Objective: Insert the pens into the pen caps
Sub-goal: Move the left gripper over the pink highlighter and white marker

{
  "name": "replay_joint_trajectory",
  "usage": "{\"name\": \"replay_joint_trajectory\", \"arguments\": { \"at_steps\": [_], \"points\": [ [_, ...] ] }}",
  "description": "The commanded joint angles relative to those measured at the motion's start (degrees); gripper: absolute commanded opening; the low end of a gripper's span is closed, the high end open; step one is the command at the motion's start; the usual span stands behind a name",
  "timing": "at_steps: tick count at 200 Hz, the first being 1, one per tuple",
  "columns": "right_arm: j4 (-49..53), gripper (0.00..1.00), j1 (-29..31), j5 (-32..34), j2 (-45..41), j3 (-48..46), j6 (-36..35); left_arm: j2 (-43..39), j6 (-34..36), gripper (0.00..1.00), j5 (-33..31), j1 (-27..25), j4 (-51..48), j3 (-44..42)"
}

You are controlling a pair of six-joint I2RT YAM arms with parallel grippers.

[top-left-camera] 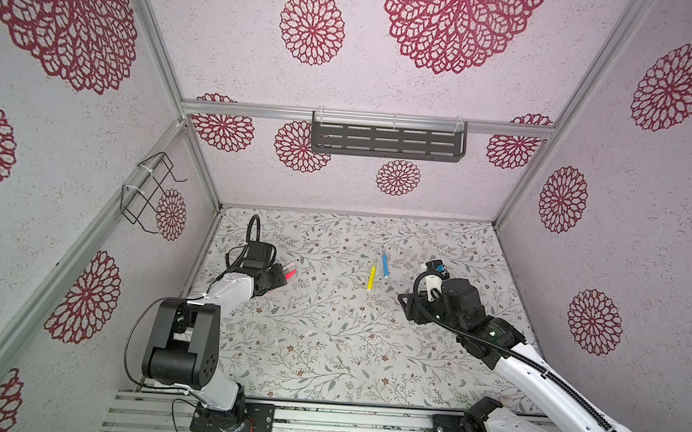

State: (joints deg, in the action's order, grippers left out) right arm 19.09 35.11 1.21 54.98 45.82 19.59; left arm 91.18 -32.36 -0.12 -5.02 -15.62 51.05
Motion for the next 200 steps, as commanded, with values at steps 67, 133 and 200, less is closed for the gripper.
{"name": "replay_joint_trajectory", "arguments": {
  "at_steps": [67,133,200],
  "points": [
    [-2.0,0.71,-0.4,-0.4,-0.7,-0.1,1.0,3.7,0.6,0.56,1.8,0.6,1.6,0.7],
    [-1.9,0.72,-0.5,-0.4,-1.0,0.1,0.8,4.7,1.2,0.56,1.9,0.6,0.8,1.6],
    [-1.9,0.72,-0.6,-0.8,-1.2,0.2,0.6,5.7,2.4,0.56,2.4,0.6,-0.8,2.7]
  ]
}}
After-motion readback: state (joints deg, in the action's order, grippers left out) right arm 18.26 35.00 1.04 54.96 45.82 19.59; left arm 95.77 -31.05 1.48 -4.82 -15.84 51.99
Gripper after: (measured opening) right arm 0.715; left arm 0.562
